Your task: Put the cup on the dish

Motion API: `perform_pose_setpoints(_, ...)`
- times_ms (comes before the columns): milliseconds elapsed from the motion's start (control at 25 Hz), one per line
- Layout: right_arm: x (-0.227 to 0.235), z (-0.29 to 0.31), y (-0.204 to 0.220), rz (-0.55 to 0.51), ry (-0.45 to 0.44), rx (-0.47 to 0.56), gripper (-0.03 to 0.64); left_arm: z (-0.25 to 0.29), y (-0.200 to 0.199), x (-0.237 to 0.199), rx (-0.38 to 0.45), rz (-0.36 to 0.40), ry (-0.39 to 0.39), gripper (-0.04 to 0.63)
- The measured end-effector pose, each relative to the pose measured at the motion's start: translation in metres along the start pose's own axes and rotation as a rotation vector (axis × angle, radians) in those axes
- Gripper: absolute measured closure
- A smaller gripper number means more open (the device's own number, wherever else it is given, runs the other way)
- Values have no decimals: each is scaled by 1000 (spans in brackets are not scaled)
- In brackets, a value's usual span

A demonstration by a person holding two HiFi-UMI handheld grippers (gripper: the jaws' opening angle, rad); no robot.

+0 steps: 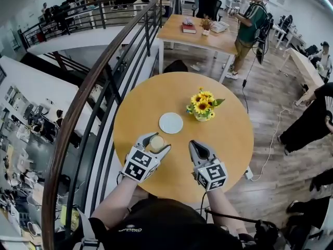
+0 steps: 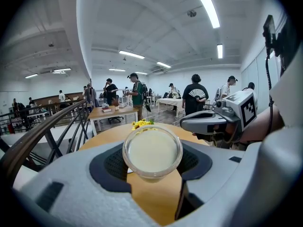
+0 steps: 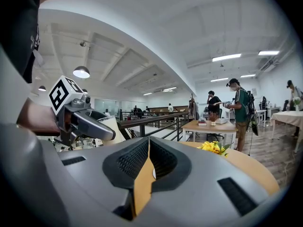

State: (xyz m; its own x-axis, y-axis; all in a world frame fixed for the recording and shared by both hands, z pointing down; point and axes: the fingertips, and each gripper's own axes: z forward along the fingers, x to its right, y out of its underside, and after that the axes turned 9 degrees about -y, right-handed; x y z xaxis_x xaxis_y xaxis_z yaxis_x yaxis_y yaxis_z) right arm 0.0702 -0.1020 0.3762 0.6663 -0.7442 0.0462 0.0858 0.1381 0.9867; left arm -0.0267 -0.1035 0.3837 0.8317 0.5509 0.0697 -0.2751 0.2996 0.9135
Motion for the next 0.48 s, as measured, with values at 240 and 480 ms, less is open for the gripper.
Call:
perform_pose_setpoints(240, 2, 7, 4, 2, 1, -12, 604, 5, 6, -5, -13, -9, 6, 333)
perform_pose_setpoints(480, 5, 11, 4, 11, 6, -18, 604, 8, 6, -6, -22, -10, 13, 333)
